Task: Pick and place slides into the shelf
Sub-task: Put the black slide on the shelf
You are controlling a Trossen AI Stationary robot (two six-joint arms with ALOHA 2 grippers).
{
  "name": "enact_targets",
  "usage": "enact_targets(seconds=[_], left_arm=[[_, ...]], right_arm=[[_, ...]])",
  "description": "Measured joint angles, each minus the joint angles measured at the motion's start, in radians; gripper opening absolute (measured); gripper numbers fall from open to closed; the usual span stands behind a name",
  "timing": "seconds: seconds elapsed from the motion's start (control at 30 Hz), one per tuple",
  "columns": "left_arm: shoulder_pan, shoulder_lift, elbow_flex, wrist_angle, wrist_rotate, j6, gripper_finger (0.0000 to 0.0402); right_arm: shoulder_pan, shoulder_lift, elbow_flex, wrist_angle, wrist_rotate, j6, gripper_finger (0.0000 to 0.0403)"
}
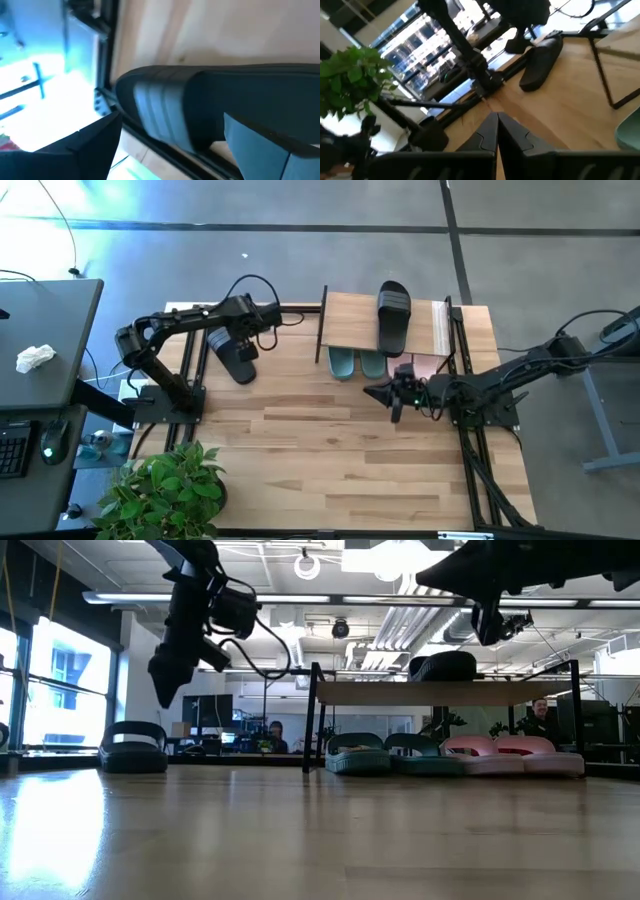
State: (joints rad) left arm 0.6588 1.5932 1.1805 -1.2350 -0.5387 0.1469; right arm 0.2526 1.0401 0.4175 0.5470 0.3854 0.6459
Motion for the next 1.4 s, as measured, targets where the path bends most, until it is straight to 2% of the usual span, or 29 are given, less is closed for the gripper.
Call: enact_targets(seconds=[0.1, 0.3, 0.53, 0.87, 1.03, 1.23, 1.4], left_arm=[[-0.005, 0.000, 0.000, -0.010, -0.039, -0.036, 0.0330], [-0.027, 0.000, -0.011, -0.008, -0.030, -0.084, 0.0330], [-0.066, 0.000, -0.115, 0.029, -0.052, -0.145, 0.0330], [-0.063, 0.000, -0.242, 0.094, -0.091, -0.206, 0.0330], [-0.063, 0.000, -0.280, 0.135, -0.138, -0.216, 0.0330], [-0.063, 0.000, -0.281, 0.142, -0.240, -0.234, 0.0330], [-0.063, 0.000, -0.281, 0.167, -0.259, -0.234, 0.0322]], right_arm=[[-0.009, 0.000, 0.000, -0.021, -0.043, 0.000, 0.0000], [-0.013, 0.000, 0.000, -0.043, -0.069, 0.000, 0.0000], [-0.013, 0.000, 0.000, -0.050, -0.080, 0.007, 0.0000], [-0.013, 0.000, 0.000, -0.050, -0.080, 0.007, 0.0000], [-0.013, 0.000, 0.000, -0.050, -0.080, 0.008, 0.0000], [-0.013, 0.000, 0.000, -0.050, -0.080, 0.008, 0.0000], [-0.011, 0.000, 0.000, -0.050, -0.080, 0.008, 0.0000]])
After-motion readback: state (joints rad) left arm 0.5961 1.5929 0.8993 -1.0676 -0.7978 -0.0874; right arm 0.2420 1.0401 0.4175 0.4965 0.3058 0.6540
